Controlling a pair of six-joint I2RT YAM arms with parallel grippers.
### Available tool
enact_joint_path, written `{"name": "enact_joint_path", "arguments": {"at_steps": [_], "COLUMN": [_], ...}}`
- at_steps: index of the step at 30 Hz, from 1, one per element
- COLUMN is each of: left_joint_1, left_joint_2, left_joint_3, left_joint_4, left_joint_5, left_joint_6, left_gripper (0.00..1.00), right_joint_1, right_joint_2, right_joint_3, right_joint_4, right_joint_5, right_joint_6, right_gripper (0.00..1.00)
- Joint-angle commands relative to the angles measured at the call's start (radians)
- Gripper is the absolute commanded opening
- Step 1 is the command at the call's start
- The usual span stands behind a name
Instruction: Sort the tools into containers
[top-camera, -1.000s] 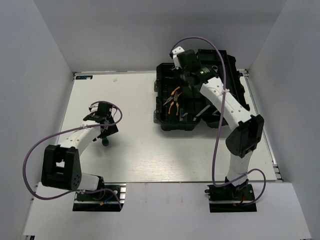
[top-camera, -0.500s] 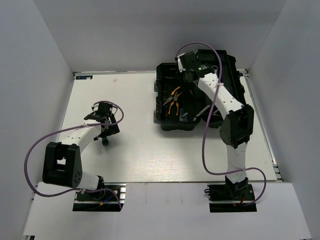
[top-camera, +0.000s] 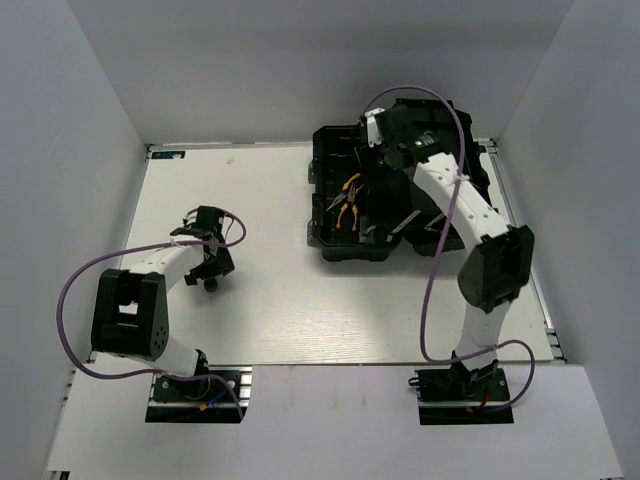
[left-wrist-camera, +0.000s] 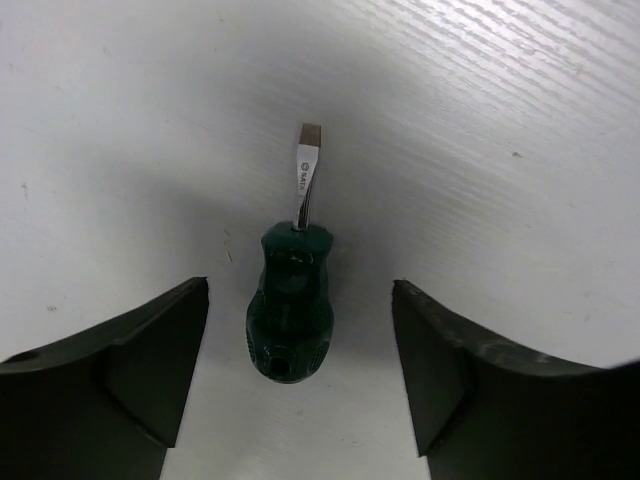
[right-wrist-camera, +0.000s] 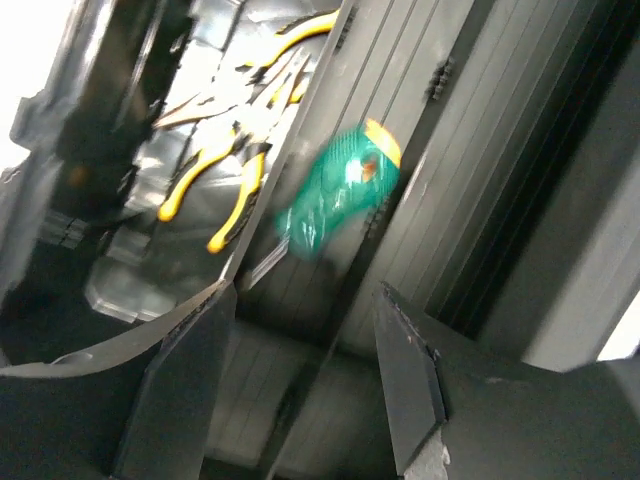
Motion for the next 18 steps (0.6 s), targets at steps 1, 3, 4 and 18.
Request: {"name": "enact_joint_path", "arguments": {"at_steps": [1,3,4,18], "left_joint_1": [0.016,0.016,0.016,0.007], "left_joint_2": [0.009,0.009,0.009,-0.049], "left_joint_3": [0.022,0.013,0.002,0.016], "left_joint_4": [0.002,0.002,0.002,0.002], "left_joint_5": [0.027,0.038,0.047,0.179], "left_joint_6": [-0.003,-0.003,-0.003,-0.003], "left_gripper": [0.80,0.75,0.73,0.13], "right_joint_1": [0.002,-0.001,-0.003,-0.049], "right_joint_2": [-0.194,-0.232,-0.284,-0.540], "right_joint_3": [-0.080,-0.117,-0.139,-0.343], "right_joint_4": [0.063,0.085,0.097,0.160], "right_joint_5": [-0.081,-0.101,-0.107,-0.220], "right_joint_6": [0.032,0.045,0.049,0.069], "right_gripper": [0.63,0.63,0.63,0.65]}}
